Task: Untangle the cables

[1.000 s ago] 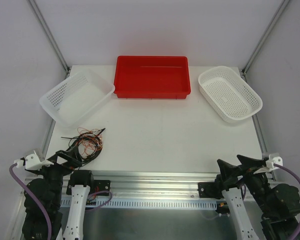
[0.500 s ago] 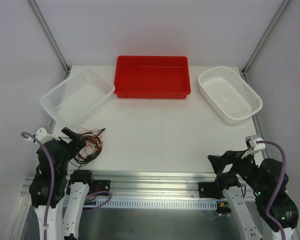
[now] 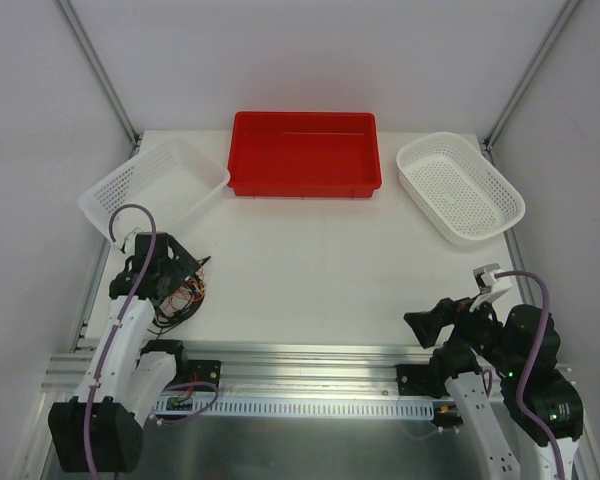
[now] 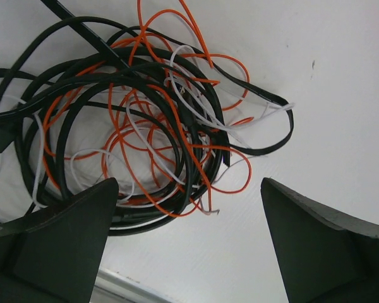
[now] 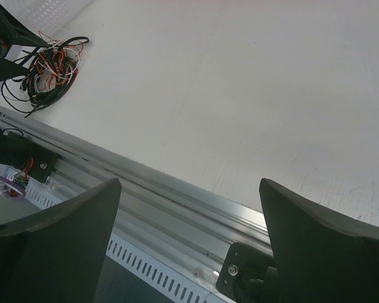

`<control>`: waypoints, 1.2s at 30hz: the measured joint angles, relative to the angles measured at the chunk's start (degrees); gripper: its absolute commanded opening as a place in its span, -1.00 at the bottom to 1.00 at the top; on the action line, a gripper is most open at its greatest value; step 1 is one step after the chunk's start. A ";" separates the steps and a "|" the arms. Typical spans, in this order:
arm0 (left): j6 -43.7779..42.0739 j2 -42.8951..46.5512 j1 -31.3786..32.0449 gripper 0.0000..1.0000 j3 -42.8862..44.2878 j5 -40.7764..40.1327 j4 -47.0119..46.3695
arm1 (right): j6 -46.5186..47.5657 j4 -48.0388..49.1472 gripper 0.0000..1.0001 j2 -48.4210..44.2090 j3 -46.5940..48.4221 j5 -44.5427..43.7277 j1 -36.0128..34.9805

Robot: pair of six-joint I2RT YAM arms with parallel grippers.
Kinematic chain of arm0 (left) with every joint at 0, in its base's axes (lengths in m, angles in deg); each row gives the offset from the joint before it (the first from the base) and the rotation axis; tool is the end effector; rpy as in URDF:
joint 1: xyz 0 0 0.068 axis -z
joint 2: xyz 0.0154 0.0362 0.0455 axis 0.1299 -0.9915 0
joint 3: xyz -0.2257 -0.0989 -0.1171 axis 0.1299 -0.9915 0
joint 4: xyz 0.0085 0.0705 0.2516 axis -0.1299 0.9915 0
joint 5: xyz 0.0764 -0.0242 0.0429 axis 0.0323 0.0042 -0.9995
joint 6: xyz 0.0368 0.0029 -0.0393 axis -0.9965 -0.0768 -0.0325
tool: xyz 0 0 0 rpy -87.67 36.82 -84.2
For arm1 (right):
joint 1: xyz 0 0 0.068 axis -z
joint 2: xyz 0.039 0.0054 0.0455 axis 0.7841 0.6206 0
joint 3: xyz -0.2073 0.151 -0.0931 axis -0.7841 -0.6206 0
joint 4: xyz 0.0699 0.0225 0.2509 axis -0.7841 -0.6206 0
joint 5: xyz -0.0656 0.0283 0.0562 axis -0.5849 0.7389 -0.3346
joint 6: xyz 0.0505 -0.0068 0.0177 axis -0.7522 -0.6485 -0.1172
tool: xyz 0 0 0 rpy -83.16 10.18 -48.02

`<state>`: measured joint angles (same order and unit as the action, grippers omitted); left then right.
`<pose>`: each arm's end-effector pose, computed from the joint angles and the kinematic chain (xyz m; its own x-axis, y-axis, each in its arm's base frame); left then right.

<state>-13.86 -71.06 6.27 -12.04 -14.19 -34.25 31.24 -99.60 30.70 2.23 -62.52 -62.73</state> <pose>0.1584 0.0102 0.2325 -0.4684 -0.6326 -0.6168 -0.5815 0.7463 -0.3239 0.0016 0.0130 0.3337 -0.3002 -0.0805 -0.9505 -0.5106 0.8552 0.0889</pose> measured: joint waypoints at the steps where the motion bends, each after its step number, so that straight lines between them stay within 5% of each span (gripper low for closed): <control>1: 0.66 -1.66 0.02 0.92 -0.79 0.15 -1.95 | 0.04 0.17 0.93 0.00 -0.22 0.28 0.00; 6: 3.54 -9.35 0.02 0.80 -3.63 0.92 -9.90 | 0.31 0.74 0.93 -0.04 -1.49 2.05 -0.02; 9: 4.74 -13.38 0.13 0.55 -4.04 2.12 -13.42 | 0.42 1.11 0.93 -0.04 -2.01 3.06 -0.02; 20: 6.43 -22.03 15.13 -0.84 -4.76 2.56 -22.40 | 0.42 1.99 0.93 0.37 -2.19 4.44 -0.02; 30: -4.11 -38.42 41.29 -1.00 9.49 10.64 -26.53 | 0.26 2.05 0.93 1.20 -2.21 4.13 -0.02; 36: -14.95 -46.45 52.65 -0.91 19.08 20.00 -27.67 | -0.70 3.67 0.94 2.38 -4.63 4.37 -0.02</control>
<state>-28.81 -117.50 58.92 7.04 5.81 -61.92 30.54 -95.93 33.09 -2.40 -58.15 -62.75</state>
